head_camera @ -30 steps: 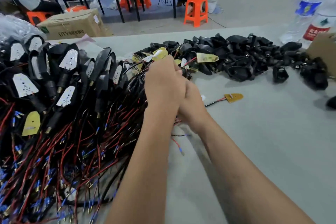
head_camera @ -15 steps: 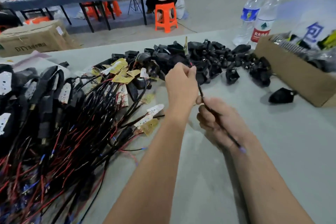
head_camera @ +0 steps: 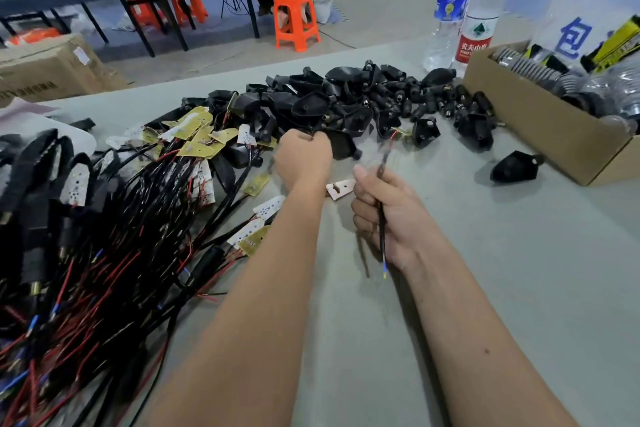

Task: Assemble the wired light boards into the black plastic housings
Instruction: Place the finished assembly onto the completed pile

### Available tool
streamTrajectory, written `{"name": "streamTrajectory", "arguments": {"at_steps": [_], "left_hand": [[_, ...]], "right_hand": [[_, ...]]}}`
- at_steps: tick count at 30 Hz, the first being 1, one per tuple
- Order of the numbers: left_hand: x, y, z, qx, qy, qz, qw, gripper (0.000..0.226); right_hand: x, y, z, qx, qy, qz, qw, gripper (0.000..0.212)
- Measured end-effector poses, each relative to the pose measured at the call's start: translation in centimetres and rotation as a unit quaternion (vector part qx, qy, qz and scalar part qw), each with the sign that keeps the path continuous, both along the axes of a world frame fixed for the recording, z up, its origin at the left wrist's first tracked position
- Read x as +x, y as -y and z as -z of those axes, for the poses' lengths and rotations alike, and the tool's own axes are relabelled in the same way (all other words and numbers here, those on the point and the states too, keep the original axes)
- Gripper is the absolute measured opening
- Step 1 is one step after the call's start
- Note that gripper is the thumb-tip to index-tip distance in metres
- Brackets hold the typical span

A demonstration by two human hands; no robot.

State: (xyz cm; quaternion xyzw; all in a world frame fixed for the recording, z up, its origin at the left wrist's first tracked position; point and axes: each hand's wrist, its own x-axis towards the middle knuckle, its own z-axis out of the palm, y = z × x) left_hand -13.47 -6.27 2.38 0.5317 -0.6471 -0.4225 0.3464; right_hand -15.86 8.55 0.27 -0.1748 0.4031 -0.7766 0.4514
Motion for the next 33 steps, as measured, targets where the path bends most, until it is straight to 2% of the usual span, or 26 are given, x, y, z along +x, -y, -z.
{"name": "streamTrajectory", "arguments": {"at_steps": [3,5,7,9,12,14,16,18,19,22,24,28,31,33], "left_hand": [[3.7,-1.1,-0.8,-0.034,-0.09,-0.032,0.995,0.016],[6.8,-1.7,-1.1,-0.014,-0.179,-0.036,0.983,0.01],[9.8,-2.2,-1.1,0.055,-0.295,-0.03,0.954,0.013],[12.4,-2.4,-0.8,0.129,-0.382,-0.043,0.914,0.03],[15.3,-2.6,0.1,0.18,-0.45,-0.051,0.873,0.041],[16.3,-2.6,0.8,0.179,-0.45,-0.035,0.874,0.04],[16.7,-2.8,1.2,0.161,-0.415,-0.024,0.895,0.04],[16.8,-3.1,1.5,0.106,-0.372,0.001,0.922,0.022],[16.7,-3.3,1.4,0.077,-0.348,0.02,0.934,0.009],[16.3,-3.2,1.6,-0.003,-0.235,0.061,0.97,0.014],[16.3,-3.2,1.5,-0.018,-0.176,0.074,0.981,0.013],[16.2,-3.0,1.2,0.026,-0.166,0.088,0.982,0.037],[16.3,-2.9,0.9,0.061,-0.162,0.15,0.973,0.059],[16.6,-2.9,0.8,0.105,-0.184,0.193,0.958,0.056]], "right_hand": [[0.2,0.2,-0.2,-0.01,0.041,-0.018,0.999,0.051],[0.5,0.5,-0.4,-0.037,0.063,-0.054,0.996,0.056],[1.0,1.0,-0.5,-0.049,0.044,-0.081,0.995,0.062],[1.7,1.6,-0.4,-0.03,0.01,-0.082,0.996,0.073],[3.1,2.3,0.1,-0.008,-0.037,-0.048,0.998,0.077],[3.8,2.3,0.1,0.001,-0.068,-0.037,0.997,0.065],[4.3,2.2,0.3,0.0,-0.1,-0.05,0.994,0.041],[4.6,2.2,0.4,-0.017,-0.13,-0.07,0.989,0.02],[4.6,2.3,0.5,-0.026,-0.135,-0.072,0.988,0.017],[4.8,2.4,0.6,-0.045,-0.136,-0.064,0.988,0.007],[4.8,2.4,0.7,-0.045,-0.15,-0.069,0.985,0.008],[5.4,2.7,1.1,0.005,-0.25,-0.066,0.966,0.005],[5.4,3.0,1.2,0.028,-0.256,-0.025,0.966,0.002],[5.3,3.0,1.3,0.041,-0.252,0.001,0.967,0.004]]}}
